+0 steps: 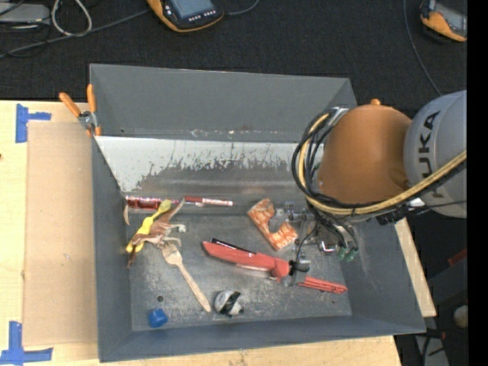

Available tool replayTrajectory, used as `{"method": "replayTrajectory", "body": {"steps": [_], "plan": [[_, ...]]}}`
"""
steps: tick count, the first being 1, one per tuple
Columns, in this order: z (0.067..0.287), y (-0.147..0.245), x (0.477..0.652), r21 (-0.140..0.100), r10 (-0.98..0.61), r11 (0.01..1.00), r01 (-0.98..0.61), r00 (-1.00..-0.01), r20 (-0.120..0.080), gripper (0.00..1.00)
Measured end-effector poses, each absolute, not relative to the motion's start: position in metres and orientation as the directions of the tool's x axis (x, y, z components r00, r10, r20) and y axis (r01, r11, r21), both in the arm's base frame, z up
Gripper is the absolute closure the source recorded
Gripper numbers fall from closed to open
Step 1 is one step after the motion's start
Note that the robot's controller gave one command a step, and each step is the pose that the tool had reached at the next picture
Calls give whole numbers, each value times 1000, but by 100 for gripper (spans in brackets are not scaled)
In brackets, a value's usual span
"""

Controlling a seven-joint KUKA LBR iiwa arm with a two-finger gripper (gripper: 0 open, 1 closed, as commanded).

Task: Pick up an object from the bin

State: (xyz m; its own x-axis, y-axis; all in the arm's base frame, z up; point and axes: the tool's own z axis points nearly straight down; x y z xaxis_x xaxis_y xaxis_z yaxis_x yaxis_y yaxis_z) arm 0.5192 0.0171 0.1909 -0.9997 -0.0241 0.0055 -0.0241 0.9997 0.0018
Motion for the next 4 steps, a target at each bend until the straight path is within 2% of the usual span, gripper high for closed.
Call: {"method": "replayTrajectory", "body": {"steps": [1,2,3,4], "plan": [[156,-4,542,1,-1,1000,-1,-1000,-5,0],[93,1,552,1,-82,997,-82,-997,-11,0],[70,-14,543,2,22,1000,22,-1000,-3,100],[70,-14,543,2,22,1000,22,-1000,-4,100]]}}
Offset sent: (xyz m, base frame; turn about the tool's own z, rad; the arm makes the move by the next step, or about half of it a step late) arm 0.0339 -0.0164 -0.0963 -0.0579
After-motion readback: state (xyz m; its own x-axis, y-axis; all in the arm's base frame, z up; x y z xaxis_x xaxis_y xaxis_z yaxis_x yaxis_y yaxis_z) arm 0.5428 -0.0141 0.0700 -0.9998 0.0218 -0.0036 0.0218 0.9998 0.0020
